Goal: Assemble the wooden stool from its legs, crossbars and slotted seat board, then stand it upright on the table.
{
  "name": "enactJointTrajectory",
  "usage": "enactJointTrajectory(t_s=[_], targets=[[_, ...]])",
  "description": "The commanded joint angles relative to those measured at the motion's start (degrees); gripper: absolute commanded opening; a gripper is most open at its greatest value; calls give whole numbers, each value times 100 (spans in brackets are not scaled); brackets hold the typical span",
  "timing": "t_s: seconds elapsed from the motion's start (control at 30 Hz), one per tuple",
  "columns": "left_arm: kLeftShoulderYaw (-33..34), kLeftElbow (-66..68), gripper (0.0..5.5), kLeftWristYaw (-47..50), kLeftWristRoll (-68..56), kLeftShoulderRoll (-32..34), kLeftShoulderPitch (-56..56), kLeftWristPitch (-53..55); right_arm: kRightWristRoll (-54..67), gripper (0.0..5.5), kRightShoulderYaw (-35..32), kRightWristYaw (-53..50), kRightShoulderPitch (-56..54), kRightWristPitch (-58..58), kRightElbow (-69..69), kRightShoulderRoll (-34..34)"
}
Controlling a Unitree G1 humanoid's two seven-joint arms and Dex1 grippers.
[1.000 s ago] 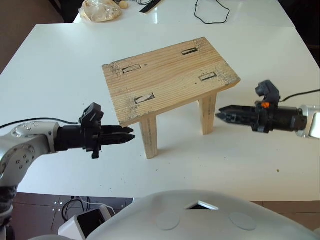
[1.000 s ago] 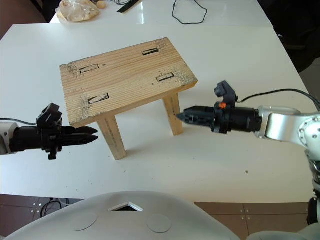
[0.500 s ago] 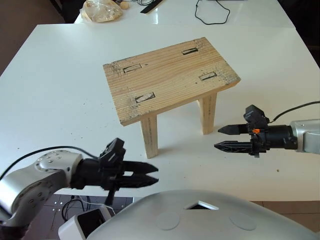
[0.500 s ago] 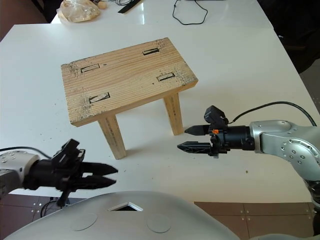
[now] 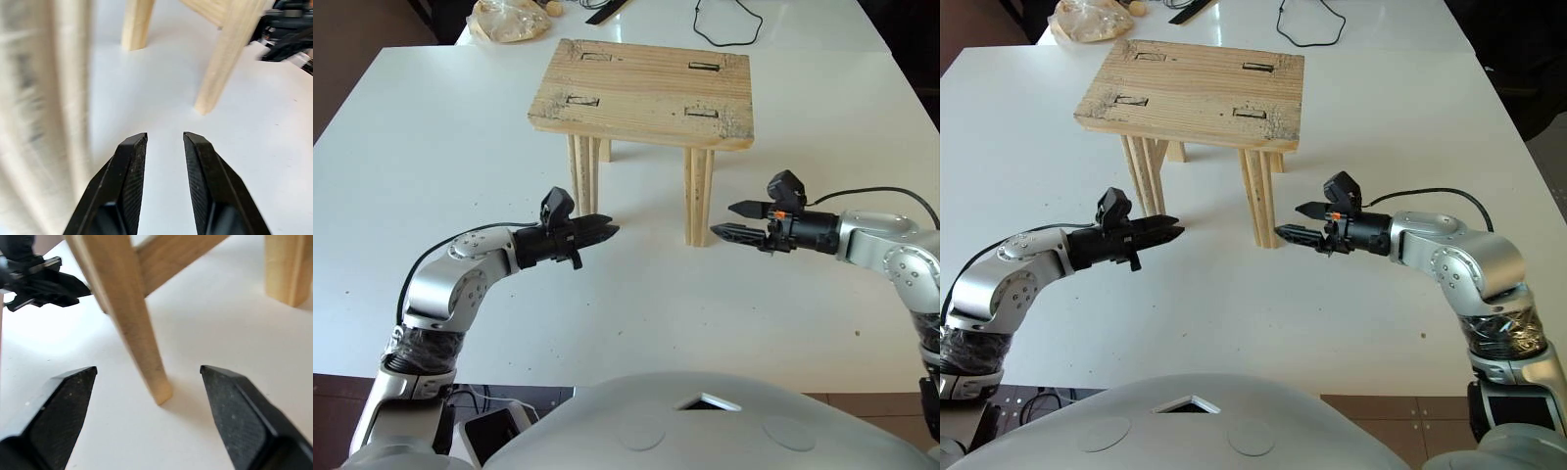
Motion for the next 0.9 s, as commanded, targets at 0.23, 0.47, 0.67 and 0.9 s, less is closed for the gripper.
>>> enactJointTrajectory(t_s=[0.23,0.47,0.67,0.9], targets=[[1223,901,134,9,817,212,1542,-1371,-2174,390,-200,-1353,455,-1807,1802,732],[959,1785,134,2050,2261,-1175,684,-2830,-2926,390,-618,-2437,86,-4426,3370,2347],[856,2772,134,3265,3082,-1983,14,-3845,-3475,390,-604,-2545,-37,-5674,4340,2750],[872,4195,134,3744,3293,-2483,-370,-4962,-4036,390,-559,-2767,-386,-6716,5554,2946]])
